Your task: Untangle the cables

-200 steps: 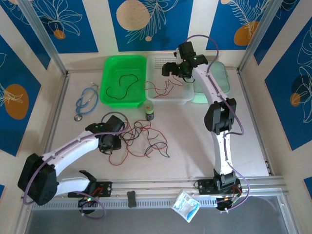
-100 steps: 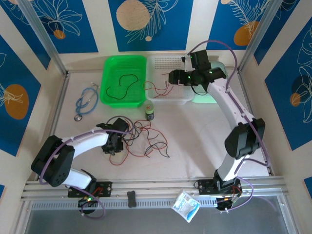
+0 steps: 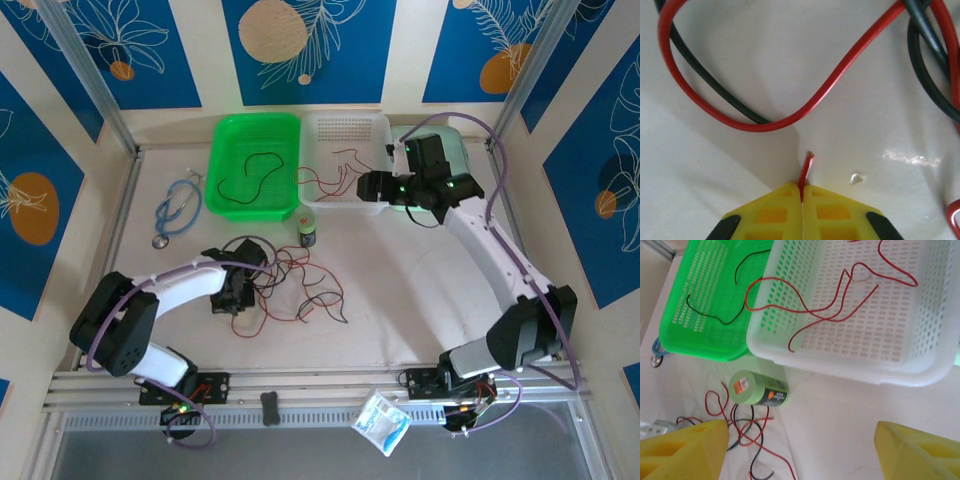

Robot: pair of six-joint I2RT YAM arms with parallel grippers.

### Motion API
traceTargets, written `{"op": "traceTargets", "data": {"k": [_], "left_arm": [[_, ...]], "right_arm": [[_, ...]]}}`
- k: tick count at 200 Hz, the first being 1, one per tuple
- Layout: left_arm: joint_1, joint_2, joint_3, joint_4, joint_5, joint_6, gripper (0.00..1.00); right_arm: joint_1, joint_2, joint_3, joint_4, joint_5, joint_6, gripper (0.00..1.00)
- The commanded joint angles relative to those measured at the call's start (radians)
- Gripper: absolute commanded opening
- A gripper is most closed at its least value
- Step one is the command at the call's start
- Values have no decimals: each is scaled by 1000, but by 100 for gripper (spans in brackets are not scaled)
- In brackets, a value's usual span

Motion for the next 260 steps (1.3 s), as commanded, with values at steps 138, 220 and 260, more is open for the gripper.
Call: {"op": "traceTargets", "data": {"k": [138, 220, 260], "left_arm": [[-40, -231, 293, -139, 13, 184, 0], [-69, -293, 645, -272, 84, 318, 0], [-75, -279, 797, -294, 100, 360, 0]], "right_arm": [[89, -462, -350, -42, 0, 169, 76], [336, -292, -472, 208, -5, 389, 74], [426, -133, -463, 343, -26, 546, 69]]}}
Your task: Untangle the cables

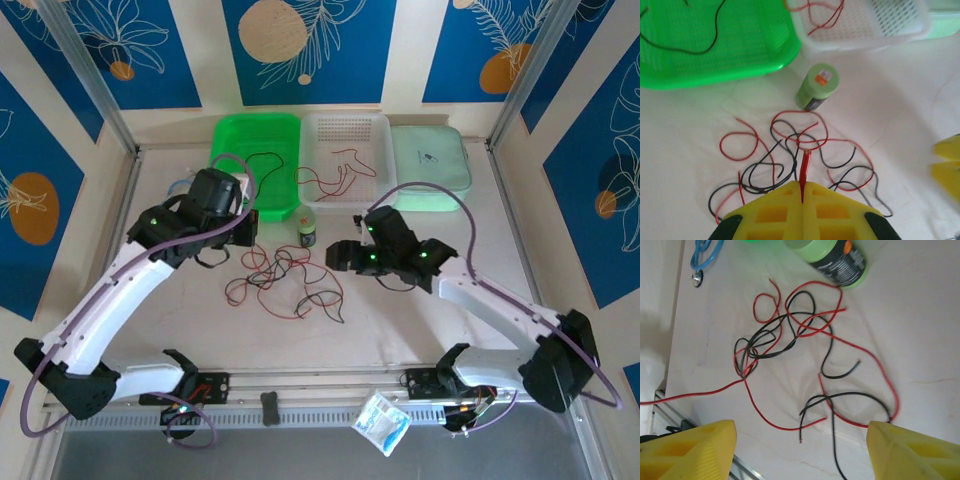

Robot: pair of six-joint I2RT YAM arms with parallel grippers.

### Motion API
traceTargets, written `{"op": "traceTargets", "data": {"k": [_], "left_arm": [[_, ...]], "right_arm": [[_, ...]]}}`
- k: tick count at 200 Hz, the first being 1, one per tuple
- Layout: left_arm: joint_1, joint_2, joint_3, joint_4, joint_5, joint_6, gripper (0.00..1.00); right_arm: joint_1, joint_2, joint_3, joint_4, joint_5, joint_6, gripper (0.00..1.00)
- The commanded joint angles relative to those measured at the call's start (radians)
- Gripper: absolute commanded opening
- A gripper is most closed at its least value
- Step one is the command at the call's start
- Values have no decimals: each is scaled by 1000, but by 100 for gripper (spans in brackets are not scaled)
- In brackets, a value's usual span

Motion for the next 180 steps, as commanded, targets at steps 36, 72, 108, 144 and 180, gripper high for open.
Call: {"op": "traceTargets", "data": {"k": [36, 72, 108, 144, 180], "left_arm": [[-15, 22, 191, -61, 57, 82, 0], [-19, 38, 283, -80, 57, 99, 0], [-20, 50, 375, -75, 69, 116, 0], [-19, 55, 433, -65, 75, 127, 0], [-20, 58, 469, -60, 81, 129, 0]], "right_arm": [[94, 219, 37, 242, -47, 249, 71], [153, 362, 117, 251, -53, 307, 74], [186, 455, 150, 251, -44, 339, 74], [193, 560, 192, 235, -32, 321, 67], [200, 638, 248, 189, 0, 255, 57]]}}
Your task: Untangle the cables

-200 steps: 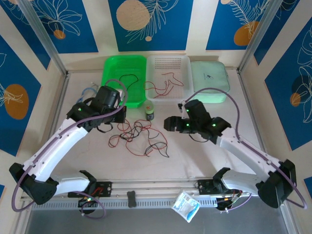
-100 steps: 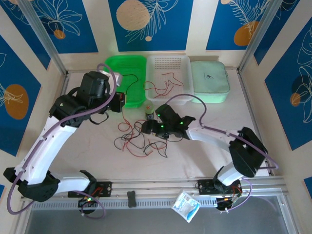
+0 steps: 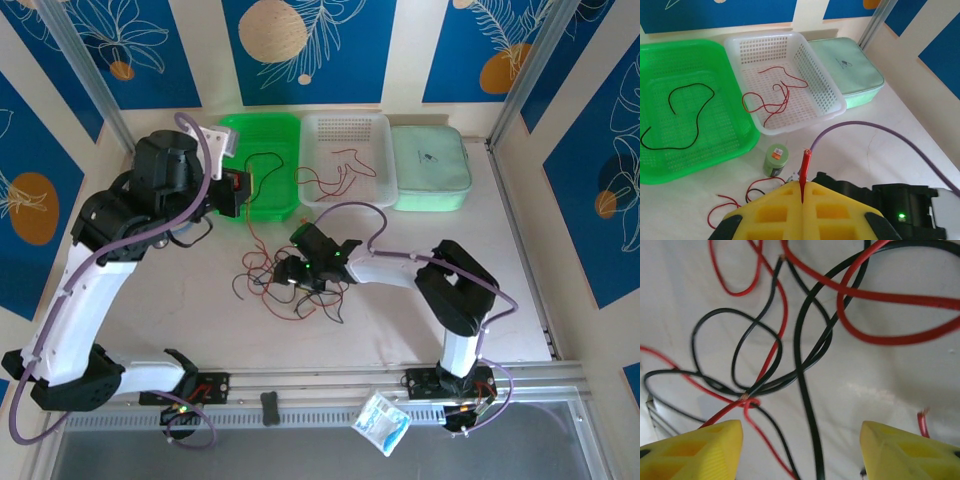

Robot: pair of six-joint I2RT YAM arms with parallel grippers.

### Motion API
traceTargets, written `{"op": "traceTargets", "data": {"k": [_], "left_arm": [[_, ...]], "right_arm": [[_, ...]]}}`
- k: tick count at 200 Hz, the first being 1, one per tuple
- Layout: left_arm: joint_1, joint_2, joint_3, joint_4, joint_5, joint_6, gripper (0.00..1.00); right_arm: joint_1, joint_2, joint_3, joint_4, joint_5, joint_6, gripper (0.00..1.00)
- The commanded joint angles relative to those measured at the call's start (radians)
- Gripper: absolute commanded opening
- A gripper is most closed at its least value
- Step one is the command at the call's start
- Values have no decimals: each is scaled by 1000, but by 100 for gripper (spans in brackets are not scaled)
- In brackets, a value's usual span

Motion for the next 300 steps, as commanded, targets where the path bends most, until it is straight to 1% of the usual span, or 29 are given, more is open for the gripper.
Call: {"op": "traceTargets", "data": {"k": [1, 23, 60, 63, 73, 77, 115, 123, 171, 221, 300], "left_arm": [[-9, 7, 47, 6, 22, 23, 0], [-9, 10, 89, 4, 14, 29, 0], [-9, 26, 190, 2, -8, 44, 0], [-9, 28, 199, 3, -13, 46, 0], [-9, 34, 229, 3, -33, 52, 0], [-9, 36, 240, 2, -41, 56, 0], [-9, 59, 333, -2, -140, 96, 0], [-9, 64, 345, -1, -158, 103, 0], [-9, 78, 417, 48, -295, 168, 0], [-9, 61, 428, 149, -441, 250, 0], [-8, 88, 426, 237, -539, 333, 0]], "right_arm": [[13, 35, 56, -51, 31, -49, 57], [26, 62, 80, -89, 69, -83, 46], [40, 84, 68, -104, 98, -98, 29], [39, 86, 66, -104, 99, -97, 27], [43, 89, 57, -106, 104, -97, 24], [45, 89, 53, -106, 107, -96, 21], [61, 82, 20, -128, 154, -100, 8], [63, 81, 14, -135, 164, -100, 0], [80, 79, -6, -172, 223, -106, 0], [86, 81, -31, -188, 260, -101, 0], [85, 51, -65, -258, 356, -84, 0]]}}
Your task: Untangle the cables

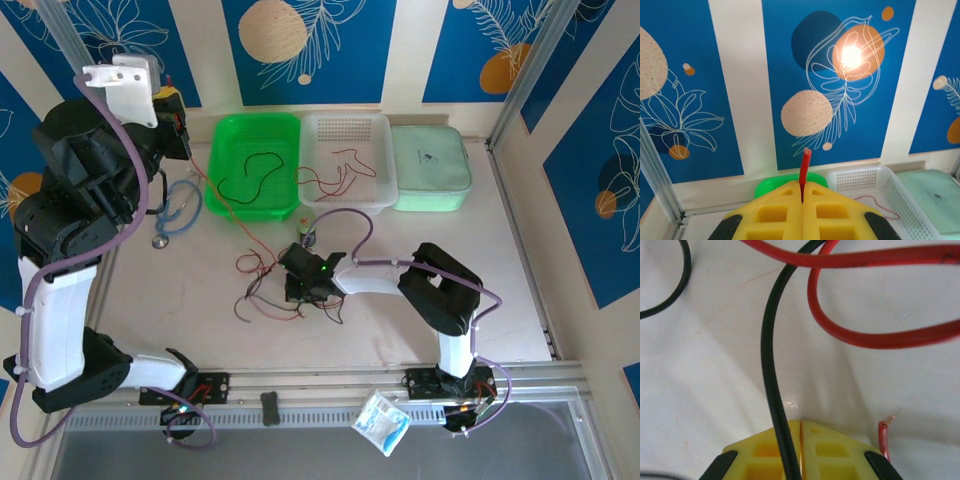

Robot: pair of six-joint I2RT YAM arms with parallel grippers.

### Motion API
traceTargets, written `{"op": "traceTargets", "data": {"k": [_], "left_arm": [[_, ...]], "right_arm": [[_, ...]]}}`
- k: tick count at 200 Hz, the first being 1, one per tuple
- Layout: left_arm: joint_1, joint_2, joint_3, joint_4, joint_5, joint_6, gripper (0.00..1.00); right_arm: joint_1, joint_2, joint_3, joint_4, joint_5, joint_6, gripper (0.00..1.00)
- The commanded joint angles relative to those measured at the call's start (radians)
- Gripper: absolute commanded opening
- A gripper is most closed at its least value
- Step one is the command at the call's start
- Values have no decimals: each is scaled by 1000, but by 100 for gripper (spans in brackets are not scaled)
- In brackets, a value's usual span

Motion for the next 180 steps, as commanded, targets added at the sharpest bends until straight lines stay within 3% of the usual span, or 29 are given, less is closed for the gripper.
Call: {"op": "traceTargets", "data": {"k": [1, 38, 80, 99, 122, 137, 180], "left_arm": [[-6, 9, 26, 73, -59, 50, 0], [-6, 21, 26, 111, -56, 68, 0], [-6, 33, -28, 184, 67, 53, 0], [-7, 43, -61, 239, 123, 44, 0], [-6, 58, -108, 334, 186, 35, 0], [-6, 64, -161, 426, 231, 28, 0], [-6, 130, -246, 661, 282, 18, 0]], "right_arm": [[-6, -10, -58, -175, 102, 15, 0], [-7, -52, -88, -193, 122, 23, 0], [-9, -166, -74, -240, 146, -18, 4], [-12, -241, -60, -276, 156, -48, 19], [-17, -329, -52, -307, 155, -69, 53], [-22, -382, -56, -326, 155, -69, 68], [-44, -531, -97, -374, 179, -42, 75]]}}
